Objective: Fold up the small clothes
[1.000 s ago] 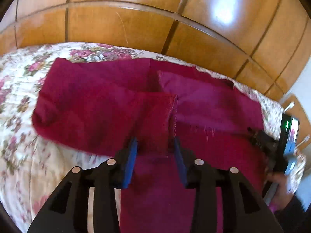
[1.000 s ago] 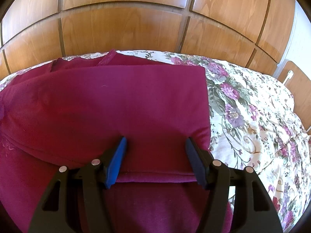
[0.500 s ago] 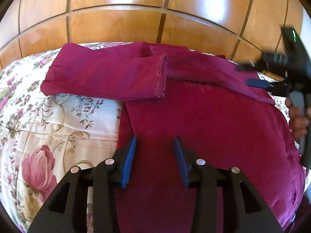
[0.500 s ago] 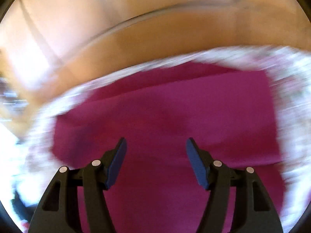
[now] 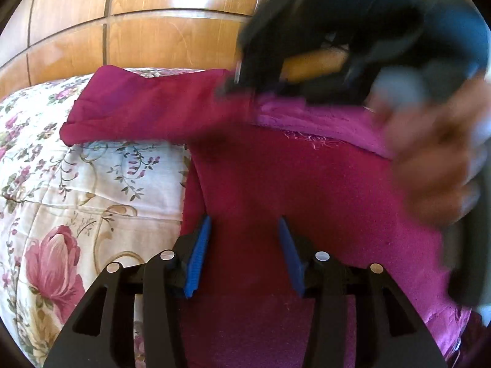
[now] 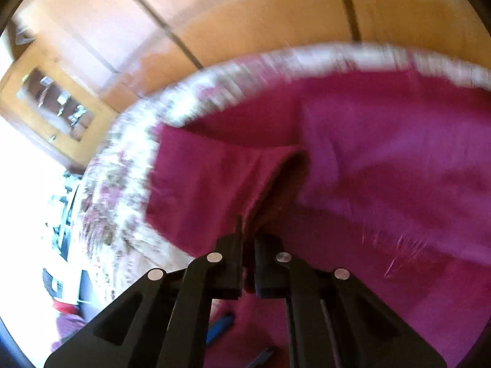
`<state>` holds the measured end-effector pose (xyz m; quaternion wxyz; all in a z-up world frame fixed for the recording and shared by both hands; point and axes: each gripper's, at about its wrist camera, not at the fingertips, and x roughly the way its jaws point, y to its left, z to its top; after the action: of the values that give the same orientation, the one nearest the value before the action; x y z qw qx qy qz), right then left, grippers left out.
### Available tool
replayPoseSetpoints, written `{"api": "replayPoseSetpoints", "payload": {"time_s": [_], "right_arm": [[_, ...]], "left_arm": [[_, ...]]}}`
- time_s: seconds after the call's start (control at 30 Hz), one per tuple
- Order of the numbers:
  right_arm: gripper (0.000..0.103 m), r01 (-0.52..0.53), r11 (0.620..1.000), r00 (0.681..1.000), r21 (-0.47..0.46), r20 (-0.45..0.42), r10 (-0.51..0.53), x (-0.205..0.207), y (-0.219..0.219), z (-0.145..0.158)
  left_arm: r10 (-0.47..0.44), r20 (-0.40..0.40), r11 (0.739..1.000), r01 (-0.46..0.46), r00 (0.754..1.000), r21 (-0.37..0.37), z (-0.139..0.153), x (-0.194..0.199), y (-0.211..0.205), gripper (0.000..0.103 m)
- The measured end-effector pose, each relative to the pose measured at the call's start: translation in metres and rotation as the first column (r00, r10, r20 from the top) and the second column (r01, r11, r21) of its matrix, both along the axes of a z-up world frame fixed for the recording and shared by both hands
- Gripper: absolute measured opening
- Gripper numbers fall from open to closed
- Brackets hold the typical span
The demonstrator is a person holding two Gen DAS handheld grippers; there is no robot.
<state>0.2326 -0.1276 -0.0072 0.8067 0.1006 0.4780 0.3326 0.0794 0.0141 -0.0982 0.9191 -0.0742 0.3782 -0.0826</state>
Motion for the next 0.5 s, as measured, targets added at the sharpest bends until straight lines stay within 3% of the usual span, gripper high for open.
{"api": "replayPoseSetpoints", "payload": {"time_s": [0.07,0.23,0.37,0.5], "right_arm": [[0.004,0.001,1.000,0.995,0.021,0.101,-0.003,-0.007,-0.013,0.037],[0.004,0.083,0.995,0.967,0.058,0.236,-0.094,-0.009,-0.072,0.099],[0.004,0.204,0.978,0.948,0.035,0.244,-0.206,0.002,-0.126,0.101],[0.004,0.357,0.934,0.923,-0.003,0.159,-0.352,0.014,-0.190,0.066]], "left_arm": [[0.001,0.002,1.000,-0.001,1.000,0.006,0.000,-0.001,-0.001,0.045],[0.001,0.003,1.000,-0.001,1.000,0.016,-0.001,-0.001,-0.004,0.045],[0.001,0.003,1.000,-0.001,1.000,0.031,0.001,-0.001,-0.012,0.045],[0.003,0.002,0.999,-0.003,1.000,0.039,0.002,0.001,-0.014,0.045]]}}
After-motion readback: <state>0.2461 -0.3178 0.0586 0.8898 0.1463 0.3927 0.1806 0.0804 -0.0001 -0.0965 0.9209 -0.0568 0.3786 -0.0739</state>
